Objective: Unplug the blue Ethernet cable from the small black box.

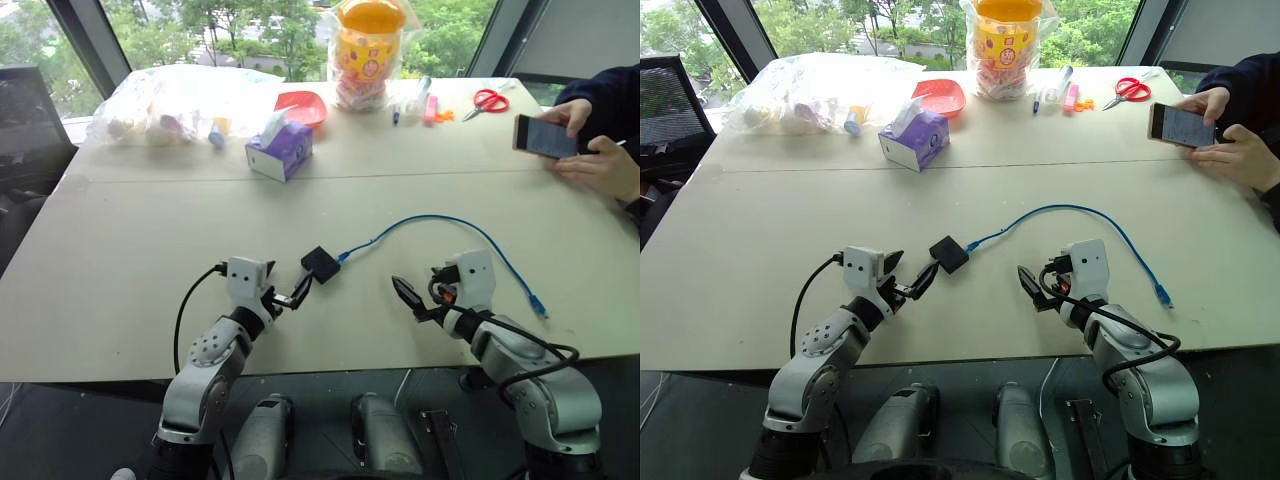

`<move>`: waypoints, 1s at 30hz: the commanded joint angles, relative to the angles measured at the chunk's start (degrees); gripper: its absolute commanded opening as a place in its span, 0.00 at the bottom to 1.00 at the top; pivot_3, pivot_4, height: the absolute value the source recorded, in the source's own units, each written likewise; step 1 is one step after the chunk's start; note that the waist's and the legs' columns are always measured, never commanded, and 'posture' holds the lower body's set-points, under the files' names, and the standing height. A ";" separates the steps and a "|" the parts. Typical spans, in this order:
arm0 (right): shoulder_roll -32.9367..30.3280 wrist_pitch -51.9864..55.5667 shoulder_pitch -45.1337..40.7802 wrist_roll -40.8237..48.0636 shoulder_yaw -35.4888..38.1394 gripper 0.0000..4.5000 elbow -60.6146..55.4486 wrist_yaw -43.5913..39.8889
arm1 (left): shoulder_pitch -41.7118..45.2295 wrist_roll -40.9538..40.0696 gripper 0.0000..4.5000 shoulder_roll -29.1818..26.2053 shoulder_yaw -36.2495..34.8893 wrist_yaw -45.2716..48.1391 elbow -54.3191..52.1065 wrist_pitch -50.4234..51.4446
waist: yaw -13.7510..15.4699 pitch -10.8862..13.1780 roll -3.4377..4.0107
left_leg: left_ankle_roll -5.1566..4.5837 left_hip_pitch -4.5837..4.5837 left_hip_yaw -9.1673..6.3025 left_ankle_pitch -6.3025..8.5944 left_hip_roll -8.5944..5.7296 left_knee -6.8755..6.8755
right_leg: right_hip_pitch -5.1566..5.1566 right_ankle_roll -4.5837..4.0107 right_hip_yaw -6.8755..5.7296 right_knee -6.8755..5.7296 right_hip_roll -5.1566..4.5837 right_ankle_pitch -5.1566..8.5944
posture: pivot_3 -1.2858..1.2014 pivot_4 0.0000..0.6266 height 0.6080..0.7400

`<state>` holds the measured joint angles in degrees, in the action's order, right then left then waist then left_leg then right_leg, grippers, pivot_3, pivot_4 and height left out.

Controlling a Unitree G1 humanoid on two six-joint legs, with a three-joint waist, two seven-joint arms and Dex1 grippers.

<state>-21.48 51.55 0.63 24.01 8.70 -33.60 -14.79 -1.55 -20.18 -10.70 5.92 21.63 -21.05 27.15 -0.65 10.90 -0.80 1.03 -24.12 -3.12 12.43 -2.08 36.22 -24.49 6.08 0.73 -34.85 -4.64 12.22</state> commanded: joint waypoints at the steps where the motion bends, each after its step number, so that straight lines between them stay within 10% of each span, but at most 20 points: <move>1: -2.28 0.30 -0.56 1.97 2.07 1.00 -2.07 -2.45 | 0.52 -2.87 0.99 -2.87 -1.54 4.19 -2.65 0.64 | 0.03 0.00 0.01 | 0.00 0.00 -0.01 0.00 0.01 0.00 | 0.00 0.00 0.00 0.00 0.00 0.00 | 0.52 0.24 1.00; 17: -20.05 9.73 -7.69 13.38 3.22 1.00 -0.58 -18.14 | 13.49 -17.44 0.99 -23.76 -9.00 24.07 2.87 14.38 | 0.15 0.02 0.01 | -0.02 -0.01 0.00 -0.01 -0.01 0.02 | 0.02 -0.01 -0.02 0.00 -0.02 0.00 | 0.52 0.24 1.00; 30: -32.36 1.48 -29.45 3.68 -15.00 1.00 12.75 -32.69 | 19.44 -15.95 0.99 -33.83 -7.41 34.36 7.78 15.91 | -0.12 0.10 0.01 | -0.05 -0.09 0.12 0.01 0.00 0.02 | -0.11 -0.03 0.02 0.04 -0.06 -0.02 | 0.52 0.24 1.00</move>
<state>-52.95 54.99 -26.26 29.21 -4.98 -22.16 -44.90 16.81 -36.43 -43.87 -1.06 54.93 -13.10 43.40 -0.77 11.01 -0.79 0.98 -24.22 -3.01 12.44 -2.07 36.26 -24.59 6.04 0.75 -34.81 -4.69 12.20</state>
